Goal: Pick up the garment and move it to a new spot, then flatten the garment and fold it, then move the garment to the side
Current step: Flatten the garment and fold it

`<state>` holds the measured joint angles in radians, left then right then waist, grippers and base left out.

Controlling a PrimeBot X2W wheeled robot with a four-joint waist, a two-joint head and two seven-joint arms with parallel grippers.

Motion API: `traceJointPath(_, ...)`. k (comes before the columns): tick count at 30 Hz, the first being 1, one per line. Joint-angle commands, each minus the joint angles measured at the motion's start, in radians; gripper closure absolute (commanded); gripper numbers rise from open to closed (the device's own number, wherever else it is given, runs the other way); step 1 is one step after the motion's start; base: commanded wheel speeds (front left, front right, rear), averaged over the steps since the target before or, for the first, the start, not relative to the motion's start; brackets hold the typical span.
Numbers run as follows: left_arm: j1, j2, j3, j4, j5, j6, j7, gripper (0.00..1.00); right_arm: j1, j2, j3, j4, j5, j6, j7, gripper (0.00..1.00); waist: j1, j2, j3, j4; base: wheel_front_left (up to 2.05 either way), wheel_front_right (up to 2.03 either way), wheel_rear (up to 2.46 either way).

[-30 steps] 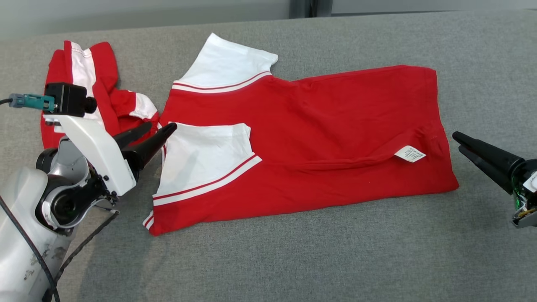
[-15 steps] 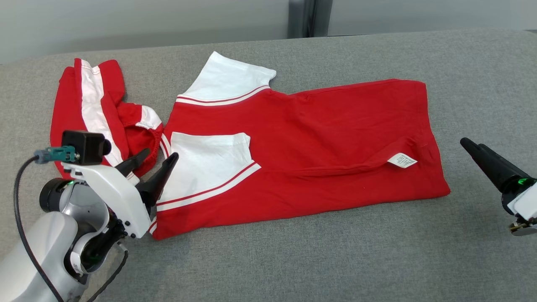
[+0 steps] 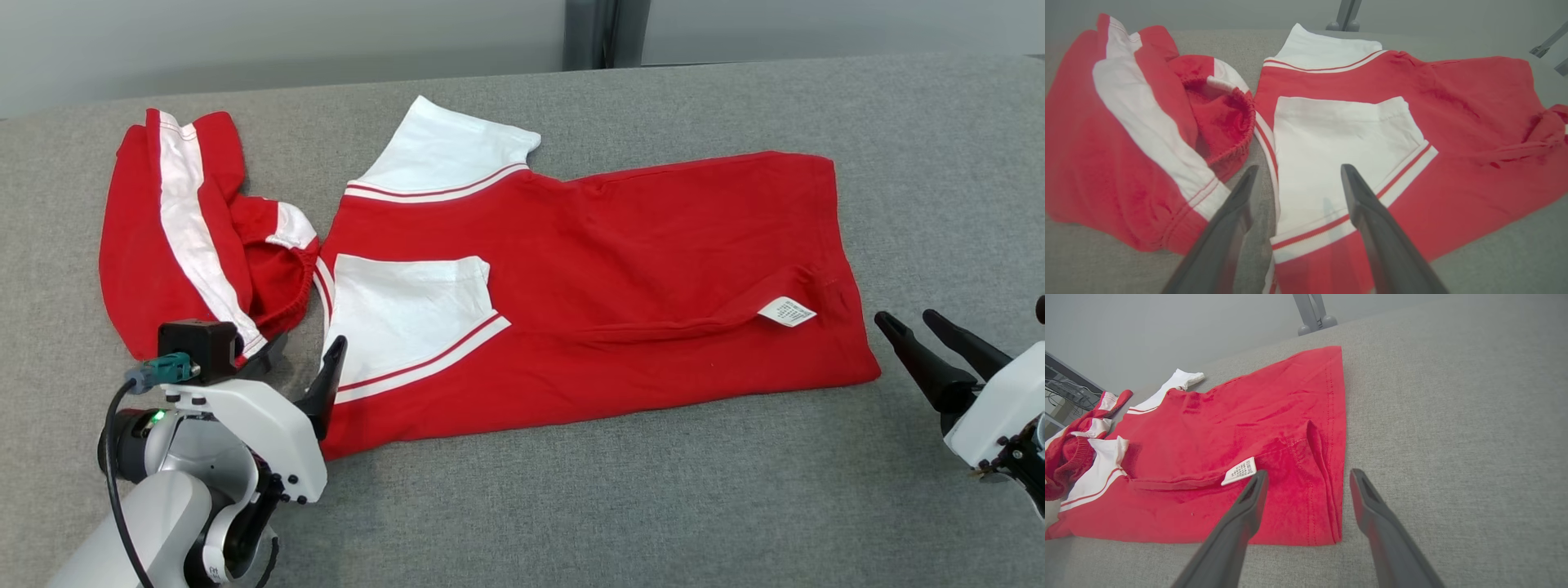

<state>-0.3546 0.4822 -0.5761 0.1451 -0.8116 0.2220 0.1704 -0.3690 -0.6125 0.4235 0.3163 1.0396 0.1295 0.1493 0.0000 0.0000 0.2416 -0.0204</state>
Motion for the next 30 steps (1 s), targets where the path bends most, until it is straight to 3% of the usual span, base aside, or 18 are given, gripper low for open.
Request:
traceJointPath(1, 0.010, 0.002, 0.008, 0.007, 0.001, 0.013, -0.008, 0.00, 0.006, 0.003, -0.004, 0.011, -0.008, 0.003, -0.002, 0.00, 0.0000, 0.0000, 0.000, 0.000, 0.00, 0.00, 0.00)
traceJointPath(4, 0.030, -0.002, -0.001, 0.023, 0.006, 0.034, -0.004, 0.00, 0.008, 0.015, 0.002, 0.029, -0.007, 0.003, 0.012, 0.00, 0.0000, 0.0000, 0.002, -0.002, 0.00, 0.00, 0.00)
traceJointPath(30, 0.060, 0.034, -0.074, -0.016, -0.008, 0.089, 0.173, 0.00, -0.089, 0.059, 0.093, 0.194, 0.005, 0.002, 0.089, 0.00, 0.0000, 0.0000, 0.013, 0.003, 0.00, 0.00, 0.00)
